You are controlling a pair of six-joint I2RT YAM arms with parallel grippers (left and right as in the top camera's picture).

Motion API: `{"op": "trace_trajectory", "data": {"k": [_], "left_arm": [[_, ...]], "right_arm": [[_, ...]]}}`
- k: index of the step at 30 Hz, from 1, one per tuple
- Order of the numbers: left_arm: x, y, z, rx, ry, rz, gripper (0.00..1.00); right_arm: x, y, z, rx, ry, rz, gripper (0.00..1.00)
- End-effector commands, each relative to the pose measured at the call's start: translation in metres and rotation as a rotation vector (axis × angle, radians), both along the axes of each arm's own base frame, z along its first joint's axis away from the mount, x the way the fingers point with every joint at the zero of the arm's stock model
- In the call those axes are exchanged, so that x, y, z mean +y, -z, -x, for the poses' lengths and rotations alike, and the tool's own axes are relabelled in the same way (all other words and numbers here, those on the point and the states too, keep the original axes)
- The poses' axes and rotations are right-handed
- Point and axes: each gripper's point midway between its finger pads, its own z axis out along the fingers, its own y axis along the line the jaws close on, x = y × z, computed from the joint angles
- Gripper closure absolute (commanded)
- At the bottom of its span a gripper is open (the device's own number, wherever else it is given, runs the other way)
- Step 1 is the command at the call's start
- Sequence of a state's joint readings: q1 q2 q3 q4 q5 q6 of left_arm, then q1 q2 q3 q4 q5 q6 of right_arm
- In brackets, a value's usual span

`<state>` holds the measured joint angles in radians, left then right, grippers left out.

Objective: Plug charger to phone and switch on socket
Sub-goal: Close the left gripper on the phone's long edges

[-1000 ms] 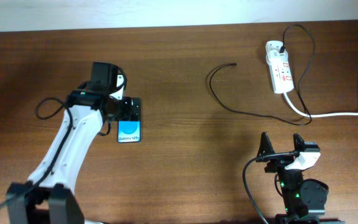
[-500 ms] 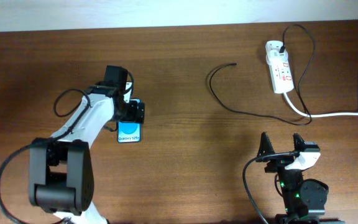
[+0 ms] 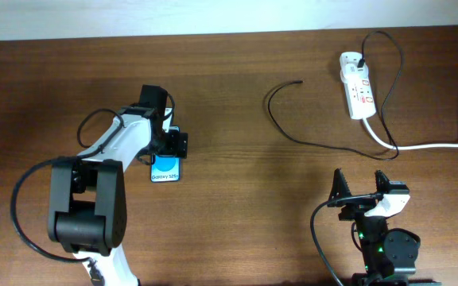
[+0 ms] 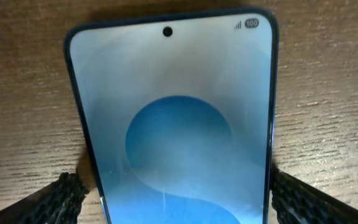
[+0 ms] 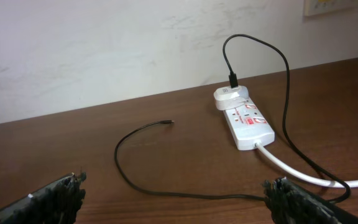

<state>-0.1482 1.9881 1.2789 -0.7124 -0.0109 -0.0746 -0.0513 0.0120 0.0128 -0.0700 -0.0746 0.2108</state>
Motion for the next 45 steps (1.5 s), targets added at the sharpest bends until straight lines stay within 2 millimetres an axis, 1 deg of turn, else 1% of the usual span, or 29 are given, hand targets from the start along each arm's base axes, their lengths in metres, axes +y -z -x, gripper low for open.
{"op": "trace_trajectory", "data": {"k": [1,2,4,6,12,17,21,26,32,36,38,40,45], "left_arm": [[-0.002,0.035,0.037,0.172,-0.023,0.037,0.01],[-0.002,0.035,0.04,0.186,-0.062,0.037,0.01],[-0.002,0.035,0.041,0.19,-0.146,0.042,0.01],[-0.002,0.035,0.038,0.179,-0.175,0.045,0.01],[-0.003,0.035,0.029,0.145,-0.172,0.053,0.01],[-0.004,0.035,0.027,0.133,-0.069,0.047,0.01],[-0.004,0.035,0.027,0.131,-0.035,0.044,0.01],[-0.004,0.035,0.027,0.131,-0.037,0.045,0.01],[-0.005,0.035,0.019,0.098,-0.036,0.051,0.01],[-0.005,0.035,0.019,0.1,-0.036,0.05,0.01],[-0.005,0.035,0.019,0.1,-0.036,0.05,0.09],[-0.008,0.035,0.02,0.105,-0.034,0.066,0.23],[-0.011,0.034,0.023,0.115,-0.033,0.081,0.35]], "right_arm": [[0.0,0.002,0.0,0.001,0.004,-0.007,0.01],[0.0,0.002,0.0,0.001,0.004,-0.007,0.02],[0.0,0.002,0.0,0.001,0.004,-0.007,0.02],[0.0,0.002,0.0,0.001,0.004,-0.007,0.02],[0.0,0.002,0.0,0.001,0.004,-0.007,0.02],[0.0,0.002,0.0,0.001,0.004,-0.007,0.02],[0.0,0.002,0.0,0.001,0.004,-0.007,0.02],[0.0,0.002,0.0,0.001,0.004,-0.007,0.02],[0.0,0.002,0.0,0.001,0.004,-0.006,0.02],[0.0,0.002,0.0,0.001,0.004,-0.007,0.02],[0.0,0.002,0.0,0.001,0.004,-0.007,0.02],[0.0,0.002,0.0,0.001,0.004,-0.007,0.02],[0.0,0.002,0.0,0.001,0.004,-0.007,0.02]]}}
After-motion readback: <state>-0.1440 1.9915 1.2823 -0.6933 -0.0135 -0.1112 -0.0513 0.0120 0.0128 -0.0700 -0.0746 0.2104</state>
